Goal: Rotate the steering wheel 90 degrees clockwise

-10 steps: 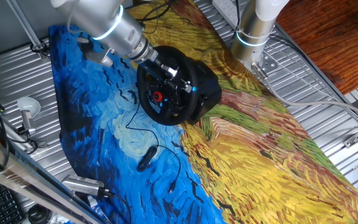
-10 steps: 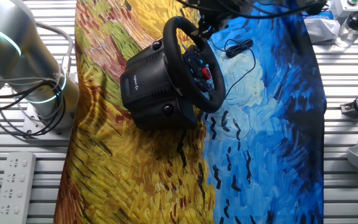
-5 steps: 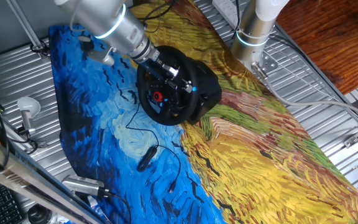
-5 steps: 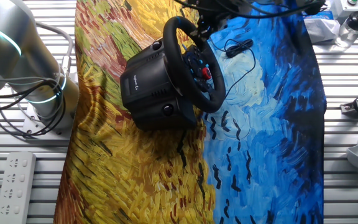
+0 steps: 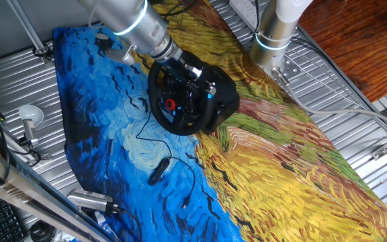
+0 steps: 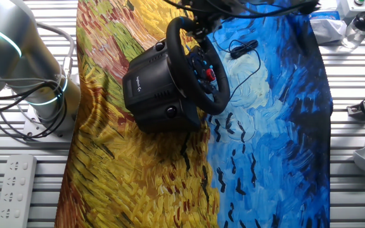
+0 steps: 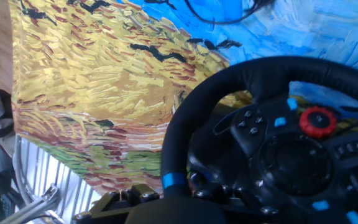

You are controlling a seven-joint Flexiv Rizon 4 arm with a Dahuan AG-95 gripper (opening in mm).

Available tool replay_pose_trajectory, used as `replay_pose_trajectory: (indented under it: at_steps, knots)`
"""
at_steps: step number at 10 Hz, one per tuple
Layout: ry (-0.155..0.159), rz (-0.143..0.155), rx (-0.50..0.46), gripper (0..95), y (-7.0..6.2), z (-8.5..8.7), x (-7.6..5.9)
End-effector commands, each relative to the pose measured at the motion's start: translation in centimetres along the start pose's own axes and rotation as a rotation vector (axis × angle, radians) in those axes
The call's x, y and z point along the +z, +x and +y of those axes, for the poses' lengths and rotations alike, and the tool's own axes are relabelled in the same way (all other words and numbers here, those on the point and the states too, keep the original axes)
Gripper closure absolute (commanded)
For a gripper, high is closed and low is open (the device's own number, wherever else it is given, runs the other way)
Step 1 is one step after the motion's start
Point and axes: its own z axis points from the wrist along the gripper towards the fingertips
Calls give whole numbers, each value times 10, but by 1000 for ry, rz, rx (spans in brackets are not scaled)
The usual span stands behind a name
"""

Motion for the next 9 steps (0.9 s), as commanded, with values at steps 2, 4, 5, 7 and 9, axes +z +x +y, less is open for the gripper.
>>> replay_pose_trajectory:
  at_steps: [2,4,5,7,9]
  knots:
    - [9,-4,-16,380,0,-1,10]
    - [18,1,-47,380,0,-1,16]
    - [18,5,-50,380,-1,-1,16]
    - [13,19,-60,570,-2,-4,17]
    - [7,29,-67,570,-3,-5,18]
